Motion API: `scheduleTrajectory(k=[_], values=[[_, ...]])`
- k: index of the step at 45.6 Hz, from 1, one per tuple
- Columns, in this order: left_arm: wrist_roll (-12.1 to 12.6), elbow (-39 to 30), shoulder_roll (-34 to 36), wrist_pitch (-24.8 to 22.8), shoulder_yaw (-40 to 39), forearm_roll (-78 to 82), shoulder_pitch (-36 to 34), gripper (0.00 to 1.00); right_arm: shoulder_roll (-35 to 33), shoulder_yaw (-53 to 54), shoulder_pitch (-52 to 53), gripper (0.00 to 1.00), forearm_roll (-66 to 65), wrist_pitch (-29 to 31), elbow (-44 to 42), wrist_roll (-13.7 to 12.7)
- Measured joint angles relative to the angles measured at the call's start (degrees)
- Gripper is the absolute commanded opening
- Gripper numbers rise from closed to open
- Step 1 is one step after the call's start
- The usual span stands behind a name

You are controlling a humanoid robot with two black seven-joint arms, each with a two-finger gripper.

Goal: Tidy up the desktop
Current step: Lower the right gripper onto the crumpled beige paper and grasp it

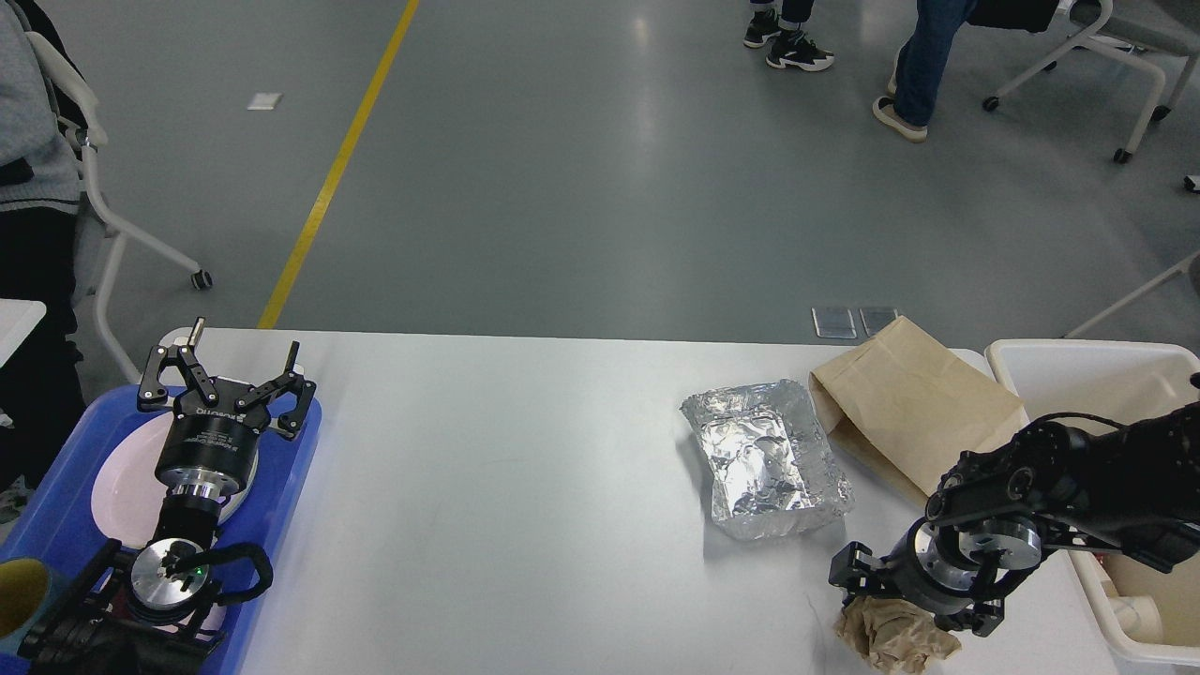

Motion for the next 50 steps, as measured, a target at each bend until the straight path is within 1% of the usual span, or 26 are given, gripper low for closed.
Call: scheduleTrajectory(k=[10, 11, 13, 15, 16, 17, 19, 20, 29, 45, 50], values=[[0.0, 0.0, 0.0, 0.0, 0.0, 0.0, 0.0, 0.96, 0.2, 0.5, -1.7, 1.00, 0.1, -0.1, -0.1, -0.2], [0.0, 0.0, 0.0, 0.0, 0.0, 0.0, 0.0, 0.96, 0.3, 0.7, -2.0, 0.98, 0.1, -0.1, -0.1, -0.2], [0.0, 0.0, 0.0, 0.0, 0.0, 0.0, 0.0, 0.96, 0.9, 1.0, -2.6, 0.85, -0.1, -0.1, -0.1, -0.2], [0.0, 0.0, 0.0, 0.0, 0.0, 0.0, 0.0, 0.96, 1.5, 1.2, -3.0, 0.70, -0.4, -0.1, 0.0, -0.2], [0.0, 0.0, 0.0, 0.0, 0.0, 0.0, 0.0, 0.96, 1.7, 1.3, -3.1, 0.60, -0.6, -0.1, 0.1, -0.2], [0.0, 0.0, 0.0, 0.0, 0.0, 0.0, 0.0, 0.96, 1.8, 1.3, -3.2, 0.47, -0.8, -0.2, 0.1, -0.2], [0.0, 0.0, 0.0, 0.0, 0.0, 0.0, 0.0, 0.96, 1.9, 1.4, -3.2, 0.09, -1.1, -0.2, 0.2, -0.2], [0.0, 0.0, 0.0, 0.0, 0.0, 0.0, 0.0, 0.96, 2.0, 1.4, -3.2, 0.00, -1.1, -0.2, 0.2, -0.2], [0.0, 0.0, 0.0, 0.0, 0.0, 0.0, 0.0, 0.96, 1.1, 1.4, -3.2, 0.00, -1.1, 0.5, 1.1, -0.4], [0.0, 0.0, 0.0, 0.0, 0.0, 0.0, 0.0, 0.96, 0.8, 1.5, -2.6, 0.00, -0.6, -0.3, 1.3, -0.5], [0.0, 0.0, 0.0, 0.0, 0.0, 0.0, 0.0, 0.96, 0.3, 1.6, -1.6, 0.00, -0.4, 0.5, 1.3, -0.4]])
